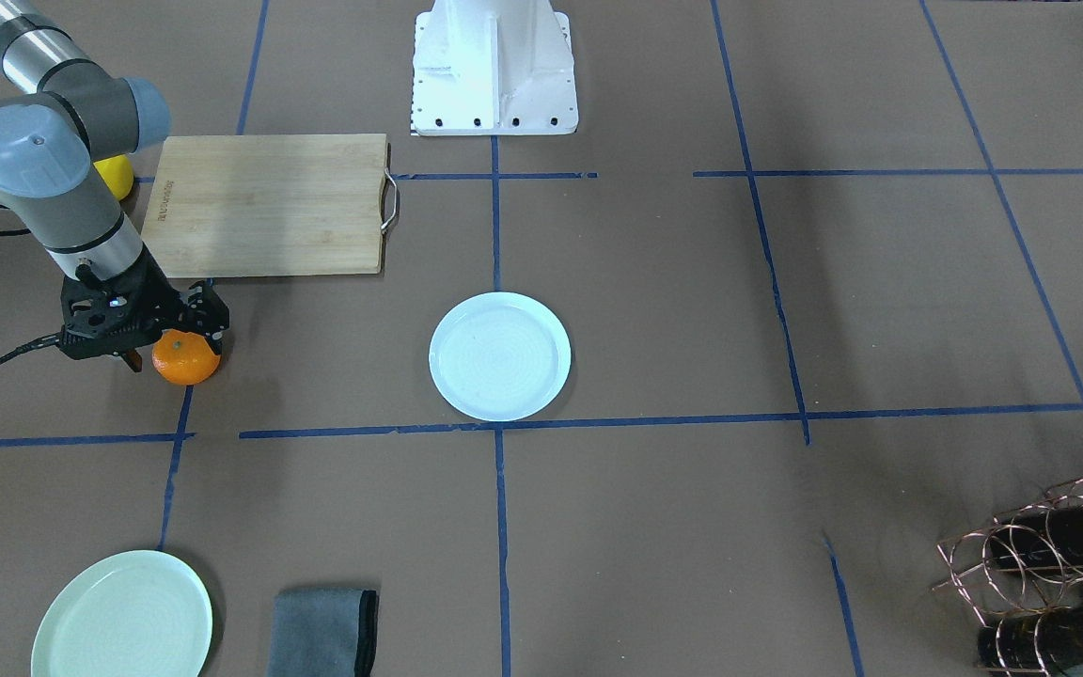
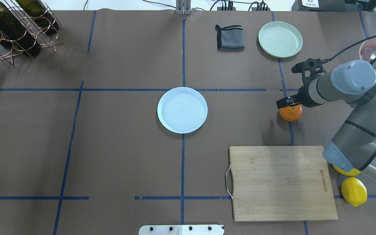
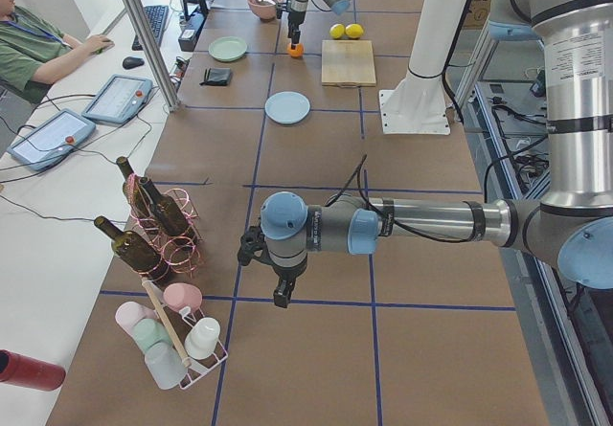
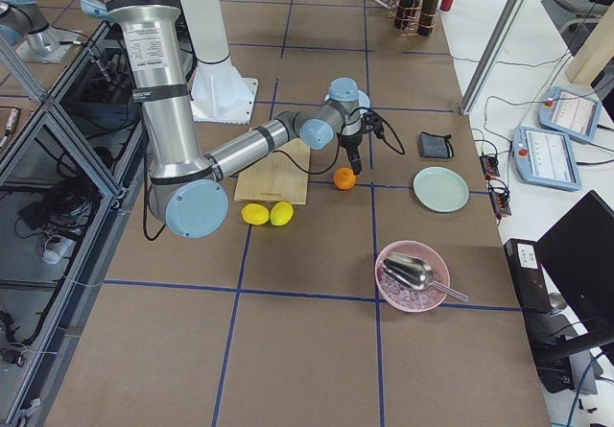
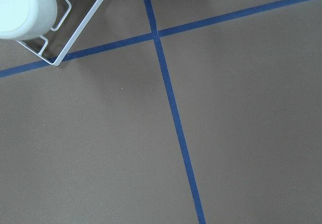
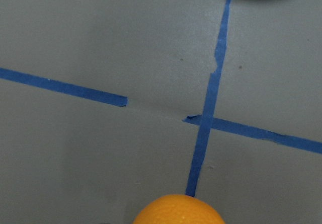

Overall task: Pick orange to plate
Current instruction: 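Move the right gripper down over the orange, then close the right gripper around the orange, then carry the orange with the right gripper over the light blue plate and lower it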

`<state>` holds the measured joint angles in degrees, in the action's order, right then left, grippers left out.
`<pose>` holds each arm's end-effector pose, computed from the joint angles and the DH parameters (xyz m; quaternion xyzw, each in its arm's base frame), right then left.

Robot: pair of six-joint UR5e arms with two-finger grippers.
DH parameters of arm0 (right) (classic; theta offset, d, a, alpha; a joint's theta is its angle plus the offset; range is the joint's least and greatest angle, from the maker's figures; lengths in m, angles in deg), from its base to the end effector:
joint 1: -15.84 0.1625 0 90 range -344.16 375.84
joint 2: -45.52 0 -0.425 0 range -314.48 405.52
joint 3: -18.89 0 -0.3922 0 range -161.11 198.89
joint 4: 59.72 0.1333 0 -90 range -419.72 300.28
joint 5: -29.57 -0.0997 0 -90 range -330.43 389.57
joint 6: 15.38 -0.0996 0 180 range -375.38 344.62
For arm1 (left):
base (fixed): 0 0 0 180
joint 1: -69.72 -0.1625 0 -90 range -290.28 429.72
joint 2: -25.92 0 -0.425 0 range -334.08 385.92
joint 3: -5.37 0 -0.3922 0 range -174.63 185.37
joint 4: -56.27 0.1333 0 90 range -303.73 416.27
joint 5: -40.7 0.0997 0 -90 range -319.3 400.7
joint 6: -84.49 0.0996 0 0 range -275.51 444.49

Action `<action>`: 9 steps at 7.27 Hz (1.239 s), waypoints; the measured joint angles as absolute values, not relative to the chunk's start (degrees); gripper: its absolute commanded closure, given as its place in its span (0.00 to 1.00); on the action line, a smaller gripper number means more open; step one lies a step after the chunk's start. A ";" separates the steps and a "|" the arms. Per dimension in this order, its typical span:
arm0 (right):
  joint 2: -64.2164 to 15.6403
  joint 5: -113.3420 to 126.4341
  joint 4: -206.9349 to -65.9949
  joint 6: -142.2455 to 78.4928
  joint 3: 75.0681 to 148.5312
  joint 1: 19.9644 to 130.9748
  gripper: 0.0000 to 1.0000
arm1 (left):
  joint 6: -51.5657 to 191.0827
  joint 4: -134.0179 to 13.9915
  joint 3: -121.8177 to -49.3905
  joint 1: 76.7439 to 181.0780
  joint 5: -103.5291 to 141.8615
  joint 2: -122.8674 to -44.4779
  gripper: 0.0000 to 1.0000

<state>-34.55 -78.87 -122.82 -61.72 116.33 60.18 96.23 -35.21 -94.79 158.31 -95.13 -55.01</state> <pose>-0.3472 -0.4816 0.4621 0.1516 -0.3706 -0.0549 0.9147 -0.0513 -0.4292 0.6396 0.0556 0.3858 0.1141 0.9138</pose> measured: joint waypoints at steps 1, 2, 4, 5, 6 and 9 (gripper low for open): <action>-35.03 -78.50 -121.54 -62.02 115.60 59.82 0.00 | 96.26 -35.22 -94.84 158.31 -95.23 -55.02 0.00; -35.22 -78.08 -121.10 -62.13 115.18 59.30 0.00 | 96.26 -35.23 -94.88 158.31 -95.30 -55.02 0.00; -35.31 -77.07 -120.91 -62.21 114.76 57.91 0.38 | 96.27 -35.23 -94.88 158.31 -95.35 -55.02 0.00; -35.29 -76.85 -120.90 -62.20 114.82 57.65 0.70 | 96.29 -35.23 -94.89 158.31 -95.35 -55.02 0.00; -35.11 -76.94 -120.99 -62.17 115.21 57.55 0.88 | 96.32 -35.25 -94.91 158.31 -95.38 -55.03 0.00; -30.45 -77.05 -123.29 -65.24 117.19 56.80 0.73 | 96.35 -35.31 -95.08 158.31 -95.44 -54.97 0.00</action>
